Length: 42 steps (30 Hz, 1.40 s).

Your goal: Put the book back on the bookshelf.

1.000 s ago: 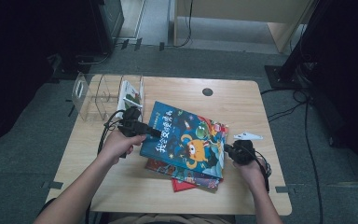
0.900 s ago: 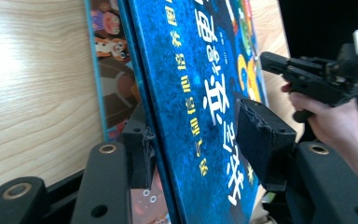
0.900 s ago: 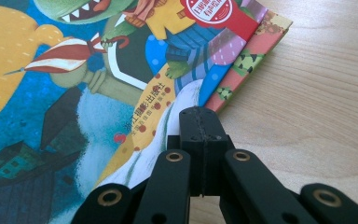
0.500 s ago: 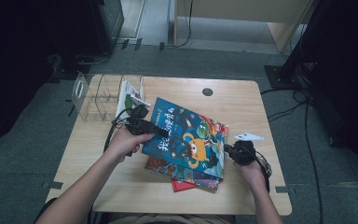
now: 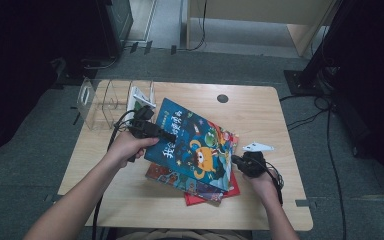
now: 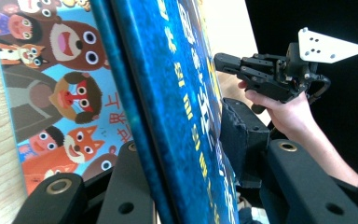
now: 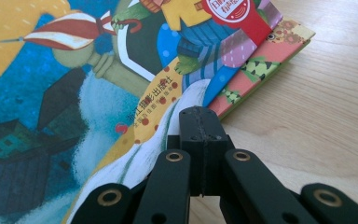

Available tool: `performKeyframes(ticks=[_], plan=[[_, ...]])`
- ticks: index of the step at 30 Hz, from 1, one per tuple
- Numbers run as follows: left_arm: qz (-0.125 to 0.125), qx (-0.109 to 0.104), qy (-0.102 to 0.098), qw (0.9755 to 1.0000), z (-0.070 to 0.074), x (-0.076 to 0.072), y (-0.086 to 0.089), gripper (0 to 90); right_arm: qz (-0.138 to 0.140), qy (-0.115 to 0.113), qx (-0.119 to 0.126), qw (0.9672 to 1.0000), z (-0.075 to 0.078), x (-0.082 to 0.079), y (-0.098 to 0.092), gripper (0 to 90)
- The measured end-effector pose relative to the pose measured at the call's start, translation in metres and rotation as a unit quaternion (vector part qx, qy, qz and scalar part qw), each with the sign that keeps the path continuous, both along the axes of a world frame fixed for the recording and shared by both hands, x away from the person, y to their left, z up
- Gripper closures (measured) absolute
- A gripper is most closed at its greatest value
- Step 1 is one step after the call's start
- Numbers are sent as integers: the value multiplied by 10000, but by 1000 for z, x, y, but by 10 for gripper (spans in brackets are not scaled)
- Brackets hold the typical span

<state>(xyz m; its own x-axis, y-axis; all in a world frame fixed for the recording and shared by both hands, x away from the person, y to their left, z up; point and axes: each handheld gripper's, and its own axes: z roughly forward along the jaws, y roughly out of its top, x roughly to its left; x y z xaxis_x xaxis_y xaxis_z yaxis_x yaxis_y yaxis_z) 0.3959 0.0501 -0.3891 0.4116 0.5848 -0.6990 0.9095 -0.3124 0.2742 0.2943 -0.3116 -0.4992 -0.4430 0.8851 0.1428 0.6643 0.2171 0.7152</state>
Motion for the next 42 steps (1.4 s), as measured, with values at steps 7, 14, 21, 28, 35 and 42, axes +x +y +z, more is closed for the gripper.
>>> performKeyframes(ticks=[7, 14, 21, 28, 35, 42], plan=[[-117, 24, 58, 9999, 7, 2, -4, 700, 27, -8, 70, 10000, -1, 0, 0, 900], [-177, 120, 230, 9995, 14, 6, -8, 721, 77, -38, 48, 10000, -1, 0, -1, 900], [-204, -13, 373, 9991, 20, 9, -10, 759, 91, -35, 23, 9999, -1, 1, 0, 900], [-261, -12, 635, 9976, 27, 15, -14, 788, 228, -87, -146, 9996, 0, 0, 1, 891], [-228, 142, 723, 9970, 43, 21, -22, 804, 262, -49, -154, 9995, 1, 1, -1, 847], [-189, 291, 657, 9972, 56, 28, -16, 830, 331, -49, -61, 9994, 3, 3, -2, 822]])
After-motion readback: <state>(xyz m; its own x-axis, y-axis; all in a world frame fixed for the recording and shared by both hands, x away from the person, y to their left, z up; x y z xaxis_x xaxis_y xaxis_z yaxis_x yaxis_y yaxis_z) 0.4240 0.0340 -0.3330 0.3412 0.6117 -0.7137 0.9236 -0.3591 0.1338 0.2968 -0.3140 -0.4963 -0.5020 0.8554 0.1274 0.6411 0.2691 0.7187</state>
